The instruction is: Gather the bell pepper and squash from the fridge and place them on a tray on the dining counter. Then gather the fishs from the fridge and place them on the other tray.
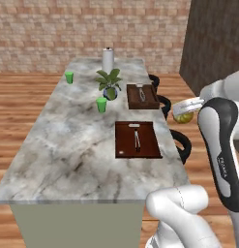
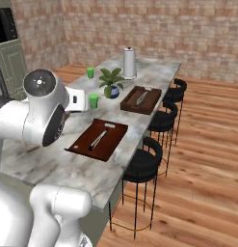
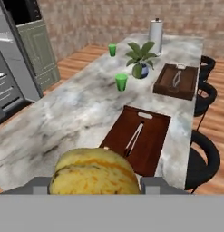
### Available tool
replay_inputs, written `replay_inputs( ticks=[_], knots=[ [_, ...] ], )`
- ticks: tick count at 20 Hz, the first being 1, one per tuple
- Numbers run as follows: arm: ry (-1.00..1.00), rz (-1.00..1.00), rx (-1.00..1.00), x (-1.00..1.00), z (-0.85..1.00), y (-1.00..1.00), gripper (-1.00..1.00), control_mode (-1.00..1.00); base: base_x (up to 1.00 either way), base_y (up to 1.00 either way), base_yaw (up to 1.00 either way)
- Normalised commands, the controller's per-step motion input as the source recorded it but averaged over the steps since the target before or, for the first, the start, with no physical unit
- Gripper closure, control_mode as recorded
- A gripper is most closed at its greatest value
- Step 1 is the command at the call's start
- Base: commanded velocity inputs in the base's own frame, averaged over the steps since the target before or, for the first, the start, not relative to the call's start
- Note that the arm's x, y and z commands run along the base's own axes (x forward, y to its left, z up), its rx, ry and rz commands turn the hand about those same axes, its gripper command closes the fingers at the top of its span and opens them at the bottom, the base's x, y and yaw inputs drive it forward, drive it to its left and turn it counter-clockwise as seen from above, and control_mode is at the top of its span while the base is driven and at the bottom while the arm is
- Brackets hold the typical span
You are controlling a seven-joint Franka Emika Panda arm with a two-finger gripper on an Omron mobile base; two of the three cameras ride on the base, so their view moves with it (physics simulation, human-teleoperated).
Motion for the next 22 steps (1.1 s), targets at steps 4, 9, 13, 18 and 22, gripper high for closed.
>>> replay_inputs(
  ticks=[4,9,13,18,22],
  knots=[
    [0.41,0.00,0.00,0.90,-0.42,0.13,1.00,-1.00,0.00,0.00,0.00],
    [0.26,0.05,0.00,0.53,-0.48,0.00,1.00,-1.00,0.00,0.00,0.00],
    [0.04,0.05,0.00,0.12,-0.57,0.00,1.00,-1.00,0.00,0.00,0.00],
    [-0.10,0.03,0.00,0.00,-0.55,-0.08,1.00,-1.00,0.00,0.00,0.00],
    [-0.13,0.00,0.00,0.16,-0.42,0.00,1.00,-1.00,0.00,0.00,0.00]
  ],
)
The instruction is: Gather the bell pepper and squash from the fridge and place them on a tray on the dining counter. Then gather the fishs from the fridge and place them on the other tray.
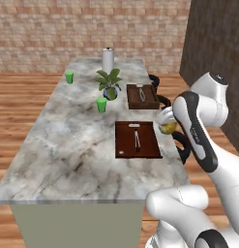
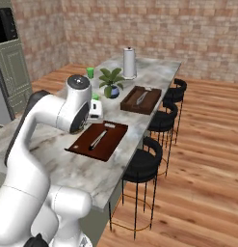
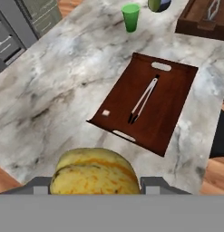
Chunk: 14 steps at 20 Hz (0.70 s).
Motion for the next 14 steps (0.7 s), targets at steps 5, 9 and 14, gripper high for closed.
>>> replay_inputs(
  ticks=[5,9,14],
  knots=[
    [-0.02,-0.05,0.00,0.45,-0.42,-0.09,1.00,-1.00,0.00,0.00,0.00],
    [0.10,-0.12,0.00,0.40,-0.19,0.00,1.00,-1.00,0.00,0.00,0.00],
    [0.04,-0.13,0.00,0.48,-0.23,-0.01,1.00,-1.00,0.00,0.00,0.00]
  ],
)
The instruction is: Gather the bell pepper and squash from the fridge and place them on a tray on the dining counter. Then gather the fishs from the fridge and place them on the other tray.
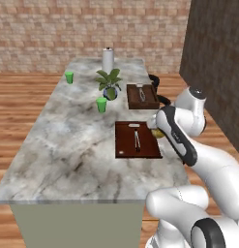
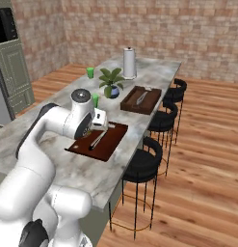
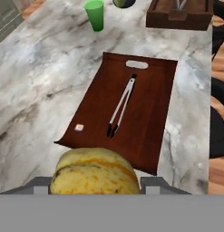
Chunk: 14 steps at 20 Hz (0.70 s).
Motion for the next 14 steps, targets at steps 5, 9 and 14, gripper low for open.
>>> replay_inputs(
  ticks=[5,9,14],
  knots=[
    [0.02,-0.09,0.00,0.36,-0.11,-0.09,1.00,-1.00,0.00,0.00,0.00],
    [0.02,-0.08,0.00,0.27,-0.17,-0.20,1.00,-1.00,0.00,0.00,0.00],
    [-0.01,-0.01,0.00,0.05,-0.28,-0.21,1.00,-1.00,0.00,0.00,0.00]
  ],
)
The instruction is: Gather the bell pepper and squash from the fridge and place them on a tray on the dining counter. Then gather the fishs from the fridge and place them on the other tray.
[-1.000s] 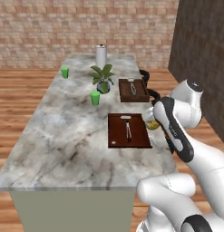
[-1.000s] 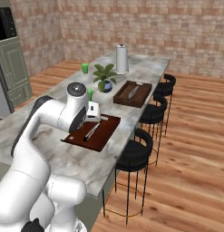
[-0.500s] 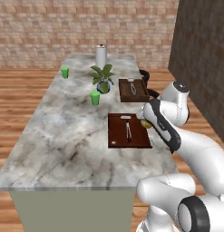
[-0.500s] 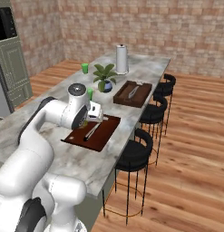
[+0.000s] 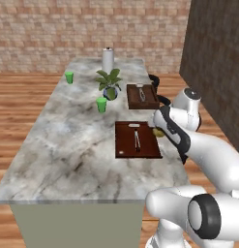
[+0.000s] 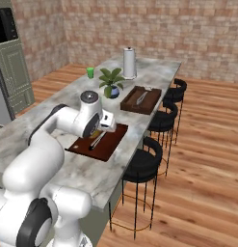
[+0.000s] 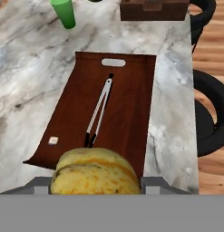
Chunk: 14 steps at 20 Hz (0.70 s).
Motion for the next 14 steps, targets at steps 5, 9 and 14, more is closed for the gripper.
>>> replay_inputs(
  ticks=[5,9,14],
  knots=[
    [0.00,0.00,0.00,-0.04,-0.24,-0.15,1.00,-1.00,0.00,0.00,0.00],
    [0.00,0.00,0.00,-0.27,-0.11,0.00,1.00,-1.00,0.00,0.00,0.00],
    [0.00,0.00,0.00,-0.01,-0.27,0.00,1.00,-1.00,0.00,0.00,0.00]
  ],
)
